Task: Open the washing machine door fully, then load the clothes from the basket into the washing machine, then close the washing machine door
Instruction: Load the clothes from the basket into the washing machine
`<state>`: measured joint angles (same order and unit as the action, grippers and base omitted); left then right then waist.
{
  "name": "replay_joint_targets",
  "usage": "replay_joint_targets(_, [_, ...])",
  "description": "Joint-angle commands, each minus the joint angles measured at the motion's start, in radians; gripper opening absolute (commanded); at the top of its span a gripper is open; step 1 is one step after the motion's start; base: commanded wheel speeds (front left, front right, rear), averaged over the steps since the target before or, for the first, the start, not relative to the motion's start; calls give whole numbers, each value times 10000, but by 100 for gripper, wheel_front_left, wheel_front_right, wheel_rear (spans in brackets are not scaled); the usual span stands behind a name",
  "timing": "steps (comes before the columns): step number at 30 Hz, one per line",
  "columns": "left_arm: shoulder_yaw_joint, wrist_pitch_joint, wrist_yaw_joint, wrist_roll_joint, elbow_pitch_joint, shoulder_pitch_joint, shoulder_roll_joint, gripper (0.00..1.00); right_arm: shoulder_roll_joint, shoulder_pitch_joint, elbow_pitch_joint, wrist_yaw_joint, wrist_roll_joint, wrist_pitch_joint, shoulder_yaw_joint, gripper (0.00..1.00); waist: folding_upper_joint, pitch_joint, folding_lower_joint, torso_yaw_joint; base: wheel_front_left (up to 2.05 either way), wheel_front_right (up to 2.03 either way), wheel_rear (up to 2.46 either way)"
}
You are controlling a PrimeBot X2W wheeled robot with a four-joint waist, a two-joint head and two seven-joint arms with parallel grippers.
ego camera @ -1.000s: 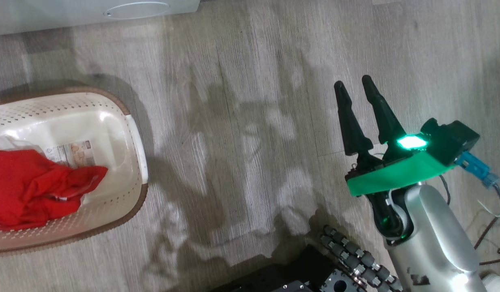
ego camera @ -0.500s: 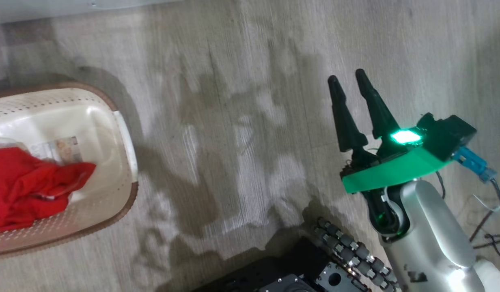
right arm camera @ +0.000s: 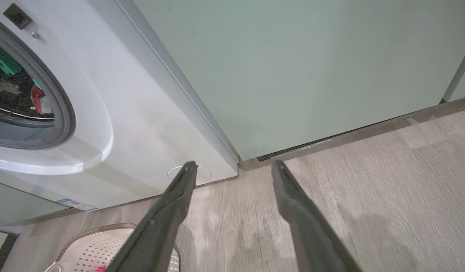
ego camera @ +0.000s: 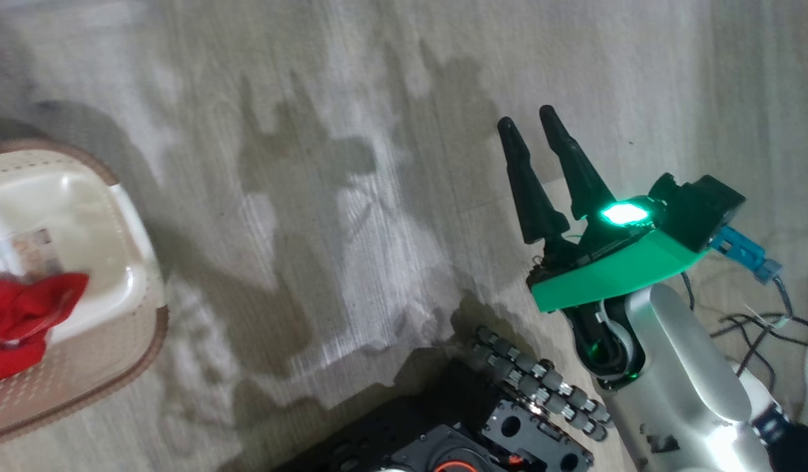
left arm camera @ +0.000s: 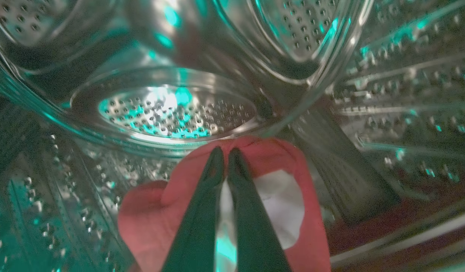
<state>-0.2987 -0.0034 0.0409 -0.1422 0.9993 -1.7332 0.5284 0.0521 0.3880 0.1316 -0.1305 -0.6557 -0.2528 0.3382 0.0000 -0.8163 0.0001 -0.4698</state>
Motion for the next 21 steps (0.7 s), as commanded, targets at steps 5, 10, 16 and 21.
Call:
replay_joint_targets(5, [-193,-587,-165,303,122,-1198,594,0,-18,-116,-255,-2,-328,-90,394,100,0,-342,-1,-505,0,0,0])
replay_joint_targets(10, [-483,-1020,-111,493,607,-1562,527,0,-18,-137,-279,-2,-491,-90,548,100,0,-502,-1,-659,0,0,0])
replay_joint_targets(16, [-623,-1210,-8,425,1483,-1611,341,0,-18,-210,-345,-2,-490,-90,461,100,0,-627,-1,-638,0,0,0])
replay_joint_targets(21, [-664,-1335,1,340,2035,-1672,327,0,-18,-231,-377,-2,-477,-90,410,100,0,-658,-1,-624,0,0,0])
